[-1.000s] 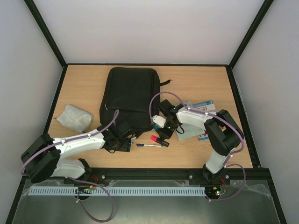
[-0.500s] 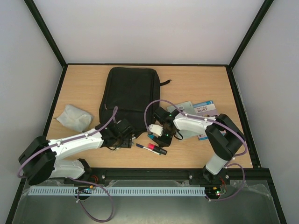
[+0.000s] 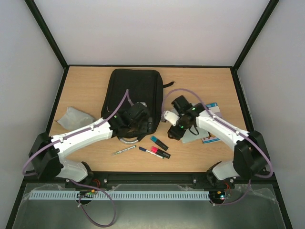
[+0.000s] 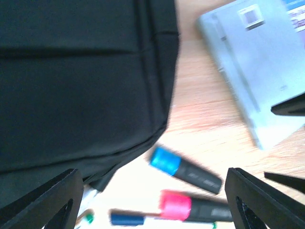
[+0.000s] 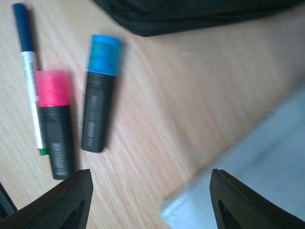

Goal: Pack the student bag
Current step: Move the stationery to the center of the board, then move the book to the center of the board.

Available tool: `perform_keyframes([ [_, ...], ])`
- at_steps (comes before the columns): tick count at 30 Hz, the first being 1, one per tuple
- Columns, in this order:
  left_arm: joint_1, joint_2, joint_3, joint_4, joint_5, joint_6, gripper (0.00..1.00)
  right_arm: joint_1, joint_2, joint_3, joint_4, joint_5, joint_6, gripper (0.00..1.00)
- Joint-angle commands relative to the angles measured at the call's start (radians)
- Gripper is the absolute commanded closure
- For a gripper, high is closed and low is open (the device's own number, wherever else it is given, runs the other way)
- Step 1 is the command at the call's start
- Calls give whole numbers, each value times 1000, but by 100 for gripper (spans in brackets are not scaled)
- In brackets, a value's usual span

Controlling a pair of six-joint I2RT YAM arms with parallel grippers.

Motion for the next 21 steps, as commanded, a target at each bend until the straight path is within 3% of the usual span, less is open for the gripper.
perform_keyframes([
  [1, -45, 83, 87, 75, 11, 35, 15, -148, -69, 0, -108, 16, -39, 30],
  [7, -126, 250, 193, 171, 34, 34, 15, -398, -85, -15, -105, 7, -73, 23],
  [13, -185, 440, 302, 232, 101, 25, 7, -607, -31, 30, -101, -89, -61, 17],
  [21, -189, 566, 343, 329, 112, -54, 1, -760, 162, 143, -180, -253, -40, 19],
])
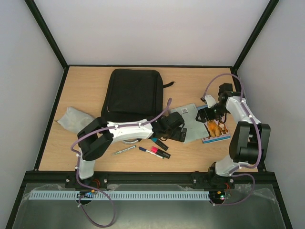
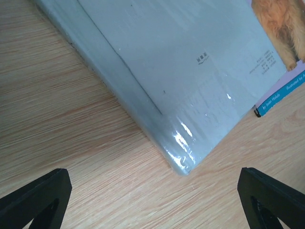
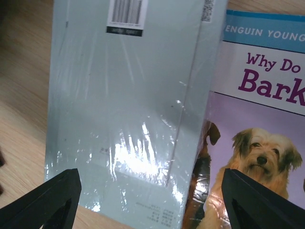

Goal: Pack the student bag
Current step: Move the book to the center of the board.

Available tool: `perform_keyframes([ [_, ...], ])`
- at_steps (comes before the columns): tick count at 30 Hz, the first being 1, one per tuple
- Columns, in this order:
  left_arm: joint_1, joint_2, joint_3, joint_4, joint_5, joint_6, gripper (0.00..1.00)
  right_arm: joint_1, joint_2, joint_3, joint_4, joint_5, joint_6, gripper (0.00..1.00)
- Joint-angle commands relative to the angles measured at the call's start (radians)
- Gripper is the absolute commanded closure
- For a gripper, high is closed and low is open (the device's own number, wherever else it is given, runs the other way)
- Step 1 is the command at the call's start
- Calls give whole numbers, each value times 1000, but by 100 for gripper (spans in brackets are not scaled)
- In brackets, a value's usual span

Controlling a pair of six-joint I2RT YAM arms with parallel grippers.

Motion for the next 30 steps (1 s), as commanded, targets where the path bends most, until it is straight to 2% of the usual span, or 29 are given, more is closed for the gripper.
perform_keyframes([
  [1, 3, 12, 0, 98, 8, -69, 2, -49, 82, 49, -97, -104, 10, 19],
  [5, 26, 6, -59, 216, 38, -152, 7, -65, 127, 56, -81, -96, 16, 21],
  [15, 63, 12, -122, 299, 20, -332, 7, -65, 172, 3, -17, -51, -11, 26],
  [25, 105, 78, -182, 464, 111, -465, 13, -65, 207, -37, 9, -29, -40, 31],
  [30, 109, 122, -135, 426, 101, -480, 15, -65, 242, -34, -1, -37, -60, 39],
])
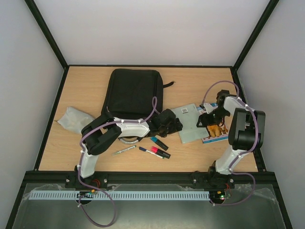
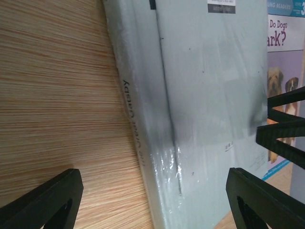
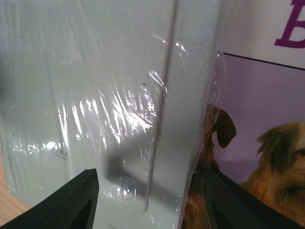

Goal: Pack the student bag
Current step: Move the book to the center of the board.

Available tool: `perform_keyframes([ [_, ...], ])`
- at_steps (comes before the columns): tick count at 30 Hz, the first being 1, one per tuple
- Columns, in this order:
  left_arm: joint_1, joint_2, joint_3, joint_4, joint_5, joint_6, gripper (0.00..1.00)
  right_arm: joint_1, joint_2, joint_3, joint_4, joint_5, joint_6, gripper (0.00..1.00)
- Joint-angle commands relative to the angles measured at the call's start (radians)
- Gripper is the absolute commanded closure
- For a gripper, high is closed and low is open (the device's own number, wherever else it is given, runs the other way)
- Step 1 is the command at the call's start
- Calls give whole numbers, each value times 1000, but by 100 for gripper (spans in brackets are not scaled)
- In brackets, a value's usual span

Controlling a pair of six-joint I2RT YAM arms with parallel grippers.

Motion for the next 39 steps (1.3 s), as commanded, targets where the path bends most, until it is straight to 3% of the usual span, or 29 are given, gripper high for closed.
perform_keyframes([
  [1, 8, 43, 31, 25, 18, -55, 15, -4, 38, -9, -34, -5, -28, 41],
  [12, 26, 103, 23, 87, 111, -145, 15, 1, 72, -29, -53, -38, -55, 55],
  [19, 35, 146, 5, 210, 204, -213, 11, 30, 84, -30, -61, -63, -61, 57],
  [25, 35, 136, 30, 269, 222, -184, 10, 62, 83, -43, -55, -70, -61, 57],
  [34, 15, -24, 29, 294, 168, -96, 10, 76, 71, -29, -79, -103, -57, 57],
  [39, 9, -116, 41, 206, 86, -36, 11, 90, 59, 10, -112, -157, -52, 57],
])
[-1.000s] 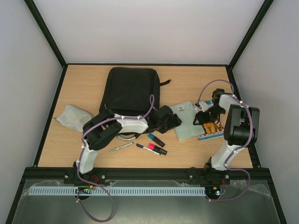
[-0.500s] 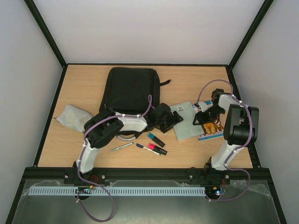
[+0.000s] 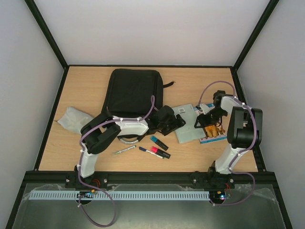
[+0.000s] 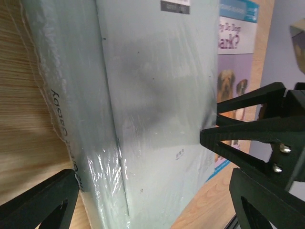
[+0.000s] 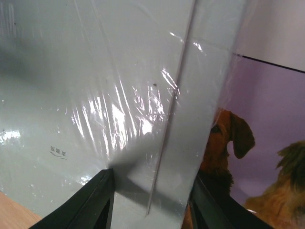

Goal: Pack the student bag
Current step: Move the book to the center of the board.

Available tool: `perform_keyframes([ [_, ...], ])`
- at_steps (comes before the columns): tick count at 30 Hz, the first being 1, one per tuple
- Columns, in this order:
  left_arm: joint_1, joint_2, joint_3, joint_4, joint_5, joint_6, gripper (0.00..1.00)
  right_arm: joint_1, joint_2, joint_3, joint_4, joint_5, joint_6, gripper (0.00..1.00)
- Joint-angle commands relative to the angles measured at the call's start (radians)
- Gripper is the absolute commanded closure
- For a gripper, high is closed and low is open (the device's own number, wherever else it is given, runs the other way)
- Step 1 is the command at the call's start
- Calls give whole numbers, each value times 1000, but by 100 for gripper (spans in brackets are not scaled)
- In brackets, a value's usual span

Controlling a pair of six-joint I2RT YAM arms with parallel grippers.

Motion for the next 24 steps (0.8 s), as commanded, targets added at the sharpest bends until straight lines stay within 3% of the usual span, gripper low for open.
perform_keyframes([
  [1, -22, -152, 28, 68, -59, 73, 11, 56, 20, 19, -103, -123, -8, 57],
  [15, -17, -309, -93, -135, -198, 78, 10, 174, 62, 126, -83, -123, 129, 56],
  [24, 20, -306, -146, -247, -113, 133, 8, 174, 10, 73, -44, -48, 189, 53],
])
